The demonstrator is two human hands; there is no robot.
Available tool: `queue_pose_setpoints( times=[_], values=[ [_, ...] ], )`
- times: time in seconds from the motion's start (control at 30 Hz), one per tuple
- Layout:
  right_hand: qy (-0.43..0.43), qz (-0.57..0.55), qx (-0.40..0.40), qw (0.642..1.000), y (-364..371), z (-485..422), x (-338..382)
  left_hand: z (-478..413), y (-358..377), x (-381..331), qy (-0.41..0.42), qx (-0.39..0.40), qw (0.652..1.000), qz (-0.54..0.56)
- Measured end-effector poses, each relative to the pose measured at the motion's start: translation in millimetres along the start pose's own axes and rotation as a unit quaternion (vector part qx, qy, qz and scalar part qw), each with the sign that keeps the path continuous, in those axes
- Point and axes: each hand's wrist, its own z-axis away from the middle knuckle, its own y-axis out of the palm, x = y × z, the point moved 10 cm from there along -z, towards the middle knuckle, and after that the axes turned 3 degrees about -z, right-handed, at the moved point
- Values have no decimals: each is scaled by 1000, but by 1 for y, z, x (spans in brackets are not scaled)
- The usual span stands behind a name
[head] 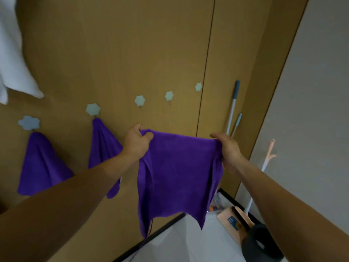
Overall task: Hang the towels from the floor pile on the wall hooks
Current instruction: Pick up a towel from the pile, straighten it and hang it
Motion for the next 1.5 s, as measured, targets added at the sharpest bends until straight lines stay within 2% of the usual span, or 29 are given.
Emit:
queue_pose_setpoints(
  times=[0.03,0.1,0.17,0.3,0.43,0.5,0.63,0.77,0.93,1.07,1.17,1.27,1.33,1.4,1.43,1.5],
  values=[
    [-6,9,53,999,19,-7,1,-9,-3,2,4,-3,1000,-18],
    [-34,116,142,982,57,-17,2,-26,-6,10,8,1,999,-47],
    [-49,169,195,965,90,-25,1,-41,-8,21,4,19,999,-51],
    [-60,102,181,976,130,-58,1,-64,-4,40,1,90,996,-2],
    [-87,132,176,972,169,-93,-2,-75,11,47,31,155,986,-55],
    [-111,145,171,968,186,-111,-1,-91,9,51,38,112,991,-68],
    [-143,149,173,963,215,-149,2,-126,-10,52,29,-38,994,-94],
    [-200,174,144,953,245,-193,20,-162,-19,40,13,-175,965,-195],
    [-264,221,118,931,280,-220,22,-180,-20,51,-25,-267,925,-269],
    [-284,250,115,919,288,-224,0,-171,-14,67,-44,-294,910,-288],
    [-277,272,149,910,288,-224,-24,-162,-6,85,-65,-277,914,-291],
    [-236,292,187,908,289,-223,-46,-157,4,115,-144,-220,933,-245],
    [-188,279,212,918,293,-223,-54,-159,16,134,-221,-167,951,-140],
    [-127,253,243,928,298,-224,-61,-155,30,146,-319,-121,940,-11],
    [-96,235,256,933,298,-224,-65,-152,34,147,-350,-100,931,11],
    [-84,232,258,934,296,-221,-66,-158,33,139,-344,-67,935,-57]
  ],
)
